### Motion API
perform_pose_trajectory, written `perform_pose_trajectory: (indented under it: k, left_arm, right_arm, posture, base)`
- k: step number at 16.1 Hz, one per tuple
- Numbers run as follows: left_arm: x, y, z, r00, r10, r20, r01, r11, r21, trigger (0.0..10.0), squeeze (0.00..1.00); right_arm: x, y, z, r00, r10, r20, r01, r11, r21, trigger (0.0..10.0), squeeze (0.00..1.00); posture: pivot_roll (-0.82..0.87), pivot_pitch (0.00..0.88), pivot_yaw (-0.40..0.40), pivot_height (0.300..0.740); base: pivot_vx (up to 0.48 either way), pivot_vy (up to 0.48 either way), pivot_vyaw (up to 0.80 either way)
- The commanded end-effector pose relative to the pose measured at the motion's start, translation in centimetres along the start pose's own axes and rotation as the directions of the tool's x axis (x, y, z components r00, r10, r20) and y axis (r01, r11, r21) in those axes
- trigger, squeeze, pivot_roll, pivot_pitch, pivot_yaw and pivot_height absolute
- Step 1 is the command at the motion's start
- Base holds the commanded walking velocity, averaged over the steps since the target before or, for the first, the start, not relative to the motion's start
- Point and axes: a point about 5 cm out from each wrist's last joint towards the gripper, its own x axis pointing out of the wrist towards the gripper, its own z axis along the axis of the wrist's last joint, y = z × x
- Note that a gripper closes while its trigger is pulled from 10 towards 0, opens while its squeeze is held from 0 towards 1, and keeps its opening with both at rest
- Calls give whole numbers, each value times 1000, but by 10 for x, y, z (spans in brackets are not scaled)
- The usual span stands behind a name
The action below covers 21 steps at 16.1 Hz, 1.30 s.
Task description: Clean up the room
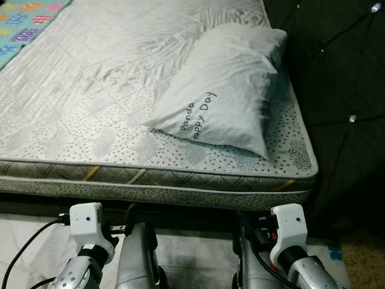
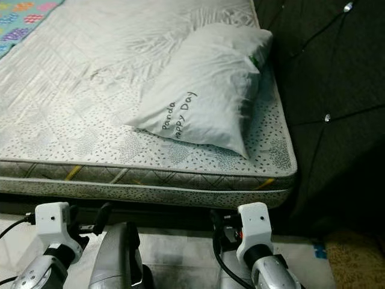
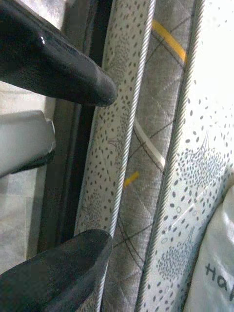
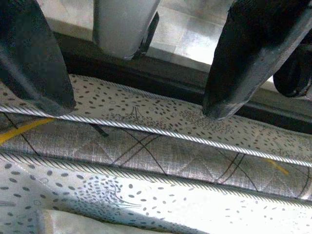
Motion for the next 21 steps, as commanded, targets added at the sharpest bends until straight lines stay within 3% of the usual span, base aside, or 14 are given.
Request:
perform_pose_trajectory:
  k: [1, 4, 16, 21]
  left_arm:
    - [-3, 1, 0, 1000, -9, 6, 9, 1000, -10, 10000, 0]
    - [-3, 0, 0, 1000, -15, 10, 15, 1000, -11, 10000, 0]
    - [-4, 1, -1, 1000, -15, 8, 15, 1000, -21, 10000, 0]
    - [-4, 2, -2, 1000, -3, 2, 3, 1000, -28, 10000, 0]
  right_arm:
    - [-1, 1, -1, 1000, 5, -2, -5, 1000, 8, 10000, 0]
    - [-1, 1, -1, 1000, 5, -3, -5, 1000, 9, 10000, 0]
    - [-1, 1, -2, 1000, 7, -8, -7, 1000, 16, 10000, 0]
    - [-1, 0, -2, 1000, 9, -9, -9, 1000, 16, 10000, 0]
  posture:
    - [-92, 204, 62, 565]
    - [-92, 201, 61, 565]
    - [-92, 205, 60, 565]
    - [-91, 209, 58, 565]
  base:
    - [0, 0, 0]
    - [100, 0, 0]
    - [354, 0, 0]
    - [0, 0, 0]
